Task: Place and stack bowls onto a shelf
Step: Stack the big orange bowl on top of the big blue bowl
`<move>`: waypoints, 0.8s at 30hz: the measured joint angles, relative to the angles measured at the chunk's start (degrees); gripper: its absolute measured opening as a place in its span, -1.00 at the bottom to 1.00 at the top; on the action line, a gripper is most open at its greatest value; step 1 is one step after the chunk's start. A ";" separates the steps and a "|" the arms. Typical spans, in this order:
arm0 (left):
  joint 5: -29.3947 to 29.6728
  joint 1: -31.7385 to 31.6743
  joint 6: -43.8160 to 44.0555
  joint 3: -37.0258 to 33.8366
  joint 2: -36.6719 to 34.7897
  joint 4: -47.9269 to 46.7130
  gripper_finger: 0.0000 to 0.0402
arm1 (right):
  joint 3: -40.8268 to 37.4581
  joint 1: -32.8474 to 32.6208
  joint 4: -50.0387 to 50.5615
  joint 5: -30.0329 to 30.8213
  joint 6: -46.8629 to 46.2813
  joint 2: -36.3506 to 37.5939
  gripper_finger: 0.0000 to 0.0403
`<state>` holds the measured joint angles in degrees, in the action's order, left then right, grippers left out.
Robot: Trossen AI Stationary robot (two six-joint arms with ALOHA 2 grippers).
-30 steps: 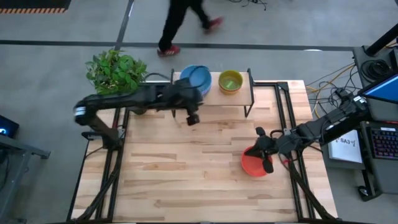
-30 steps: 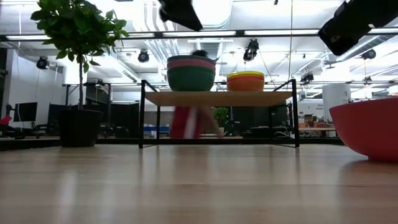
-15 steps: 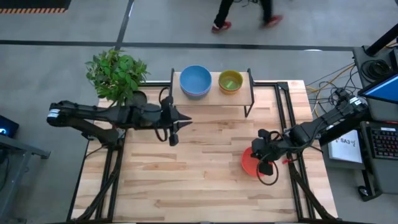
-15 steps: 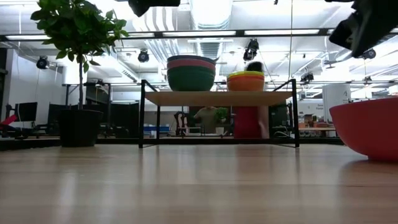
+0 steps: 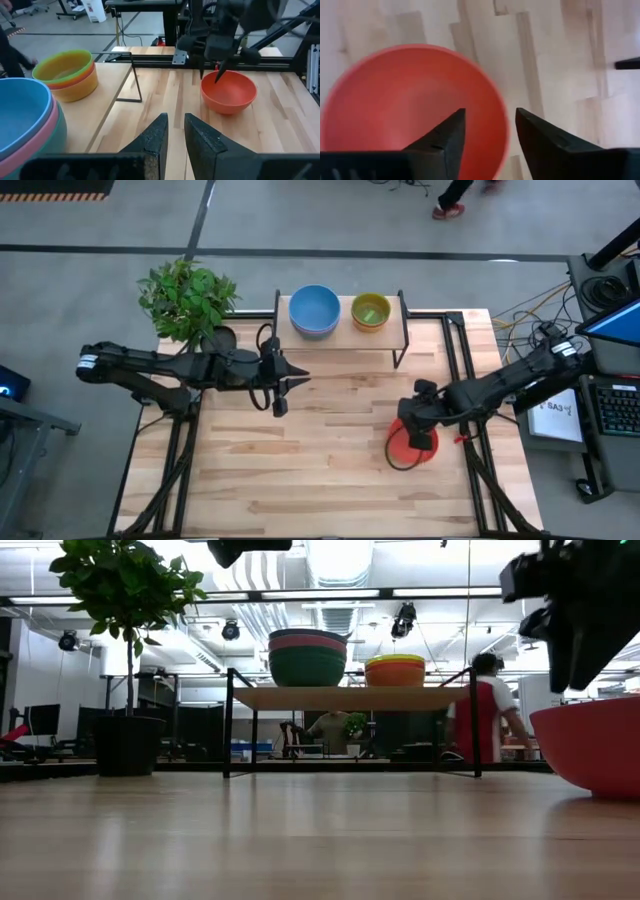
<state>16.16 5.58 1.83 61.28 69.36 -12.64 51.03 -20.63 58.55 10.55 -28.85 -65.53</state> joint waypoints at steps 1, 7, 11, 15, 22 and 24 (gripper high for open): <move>0.00 0.00 0.00 0.00 0.00 -0.02 -0.77 | -0.08 0.78 -0.14 0.00 1.14 -0.55 -0.17; 0.00 0.00 -0.02 0.00 0.11 -0.66 -0.77 | -0.66 5.15 -0.42 -0.43 8.47 -3.52 -0.12; 0.02 0.00 -0.29 0.02 0.67 -0.79 -0.77 | -0.91 7.36 -0.97 -2.74 11.71 -4.30 -0.15; 0.03 0.00 -1.56 0.09 1.54 -0.56 -0.77 | -2.11 8.56 -2.33 -3.53 13.45 -4.31 -0.18; 1.13 -0.07 -1.96 0.09 3.62 -0.45 -0.77 | -4.34 8.69 -6.34 -5.01 13.86 -4.31 -0.26; 2.25 -0.07 -2.25 0.09 4.14 -0.44 -0.77 | -5.45 8.69 -8.36 -5.27 13.83 -4.31 -0.30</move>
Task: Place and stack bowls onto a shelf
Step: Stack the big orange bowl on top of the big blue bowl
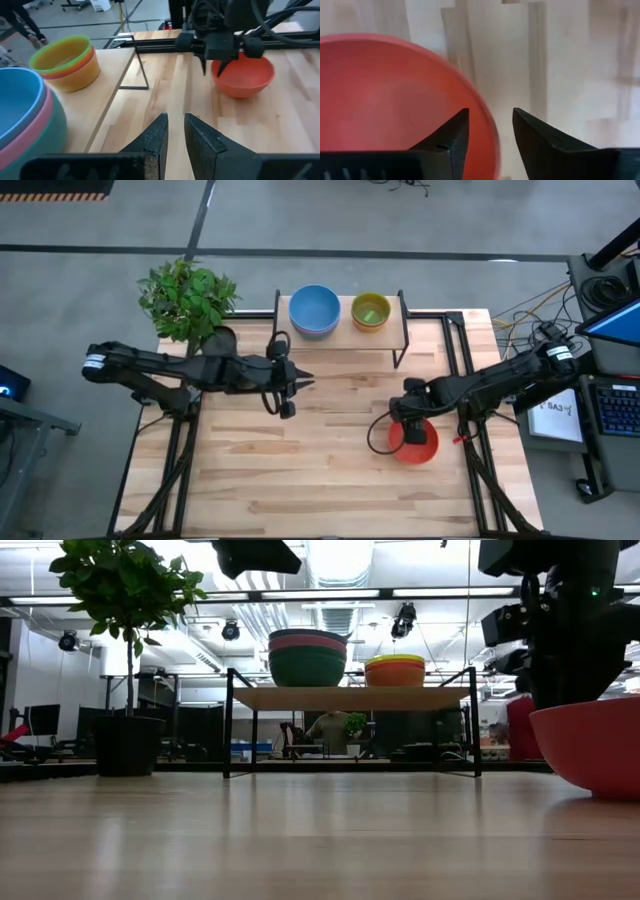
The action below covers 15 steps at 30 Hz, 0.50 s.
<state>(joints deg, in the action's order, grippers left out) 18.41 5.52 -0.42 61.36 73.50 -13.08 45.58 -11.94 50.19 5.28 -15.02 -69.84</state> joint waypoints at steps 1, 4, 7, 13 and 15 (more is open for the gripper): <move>0.51 0.00 -0.20 0.00 0.20 0.00 -0.77 | -0.57 0.00 -1.08 -0.46 -0.15 0.00 -0.32; 1.73 0.00 -0.57 0.00 0.77 0.07 -0.77 | -1.87 0.00 -3.12 -0.83 -0.34 -0.01 -0.41; 2.78 0.00 -0.57 0.00 1.02 0.09 -0.77 | -2.14 0.00 -4.73 -0.77 -0.64 -0.02 -0.56; 8.26 0.07 -0.31 0.00 1.04 0.19 -0.77 | -1.49 0.00 -5.18 -0.92 -1.56 0.00 -0.93; 11.29 0.07 -0.12 0.00 0.87 0.18 -0.77 | -0.86 0.00 -4.64 -1.49 -1.95 0.00 -0.94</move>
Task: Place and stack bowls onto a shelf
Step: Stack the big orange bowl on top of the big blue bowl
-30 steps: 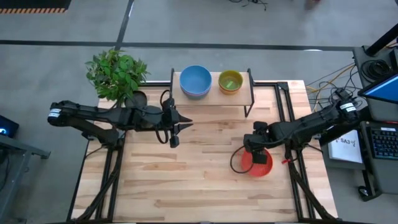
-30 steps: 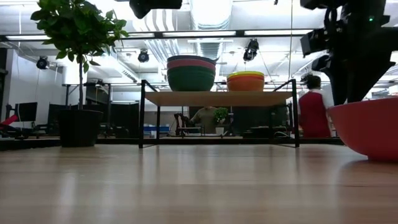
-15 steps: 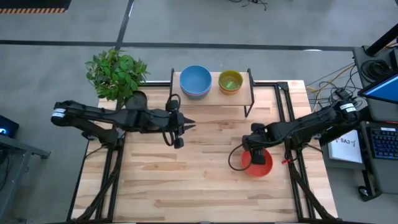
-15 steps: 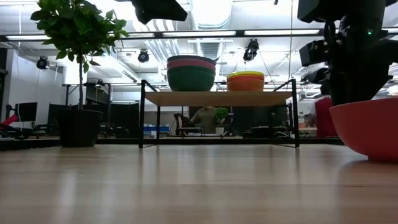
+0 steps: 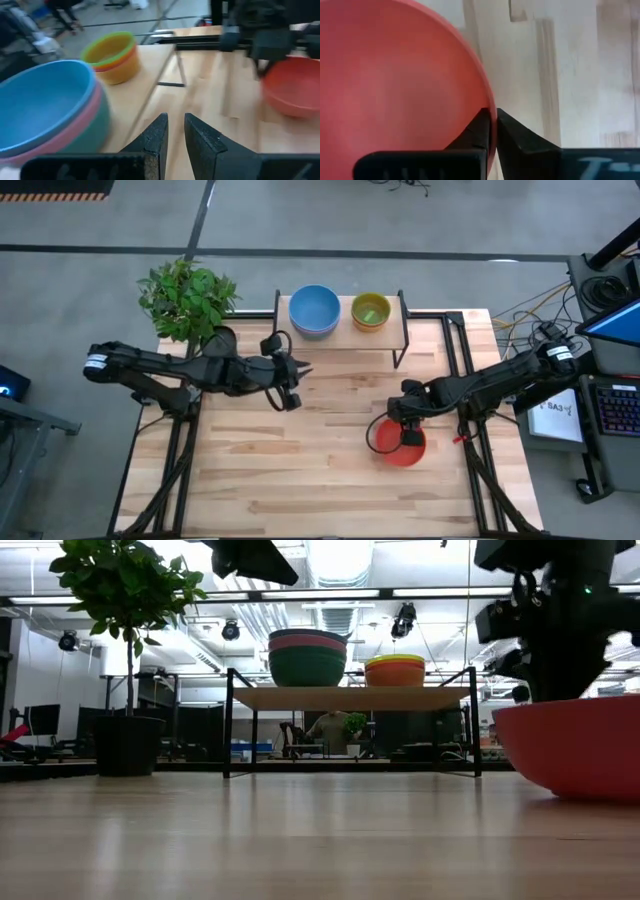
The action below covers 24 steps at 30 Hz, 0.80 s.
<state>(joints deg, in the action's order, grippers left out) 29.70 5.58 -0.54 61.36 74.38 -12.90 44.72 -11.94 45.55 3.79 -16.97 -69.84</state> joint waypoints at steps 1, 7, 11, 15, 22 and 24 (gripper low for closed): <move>1.26 0.00 0.00 0.00 -0.13 0.04 -0.77 | 0.67 0.00 0.02 -0.33 0.05 0.00 -0.95; 10.55 0.00 0.01 0.00 -0.99 0.37 -0.77 | 7.73 1.39 -2.18 -0.38 1.70 0.00 -0.95; 16.49 0.00 0.01 0.00 -1.89 0.45 -0.77 | 14.06 4.35 -4.45 3.72 6.31 -0.01 -0.96; 19.30 0.00 -0.37 0.00 -3.76 0.49 -0.77 | 21.06 9.56 -7.24 6.44 10.81 -0.02 -0.96; 19.32 0.00 -0.65 0.00 -7.31 0.46 -0.77 | 29.93 20.86 -15.84 6.76 16.11 -0.02 -0.96; 19.34 0.00 -0.80 0.00 -8.09 0.46 -0.77 | 31.55 23.86 -20.05 6.74 16.57 -0.52 -0.96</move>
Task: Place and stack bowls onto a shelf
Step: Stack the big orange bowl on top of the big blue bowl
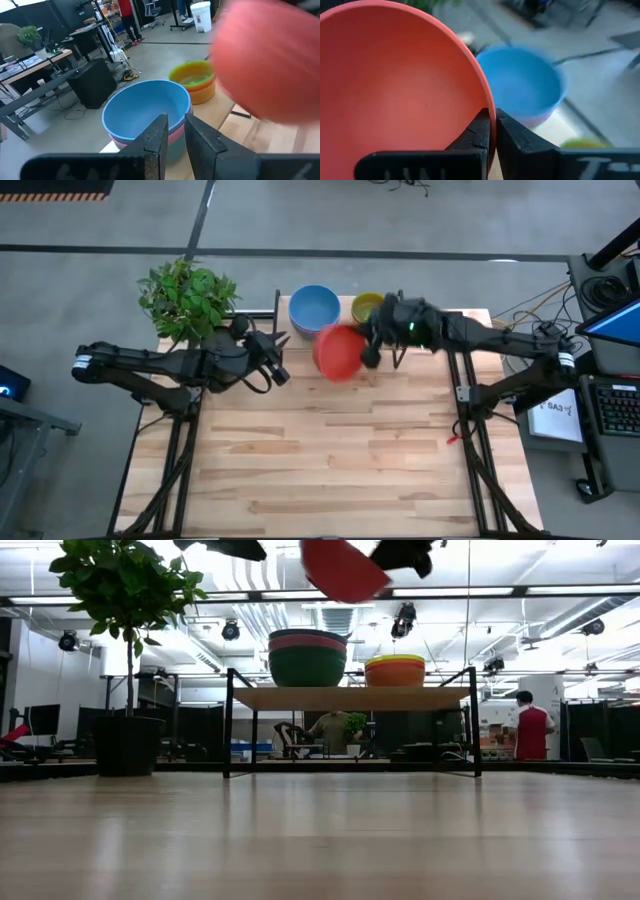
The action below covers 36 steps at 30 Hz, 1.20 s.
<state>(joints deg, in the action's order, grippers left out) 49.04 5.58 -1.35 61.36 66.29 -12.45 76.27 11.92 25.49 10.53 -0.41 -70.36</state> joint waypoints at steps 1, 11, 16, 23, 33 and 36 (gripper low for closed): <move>-0.02 0.00 -0.06 0.00 -0.27 0.00 -0.77 | 0.94 1.43 -1.67 -0.15 0.00 -0.38 -0.96; -0.04 0.00 -0.06 0.00 -0.82 -0.85 -0.77 | 12.80 10.30 -1.60 -0.45 -2.99 -12.07 -0.96; -0.05 0.00 -0.06 0.00 -0.82 -1.69 -0.77 | 17.41 13.43 -0.87 -0.44 -3.73 -17.34 -0.96; -0.07 0.00 -0.06 0.00 -0.82 -2.18 -0.77 | 24.21 16.04 4.53 -0.42 -6.91 -22.90 -0.95; -0.07 0.00 -0.06 0.00 -0.82 -2.19 -0.77 | 27.64 16.27 5.95 -0.42 -5.88 -25.84 -0.67; -0.08 0.00 -0.07 0.00 -0.82 -2.19 -0.77 | 27.84 16.27 5.93 0.02 -5.17 -25.59 -0.56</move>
<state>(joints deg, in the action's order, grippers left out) 48.95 5.58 -1.41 61.36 65.47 -14.63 104.12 28.18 31.42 10.55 -5.57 -95.95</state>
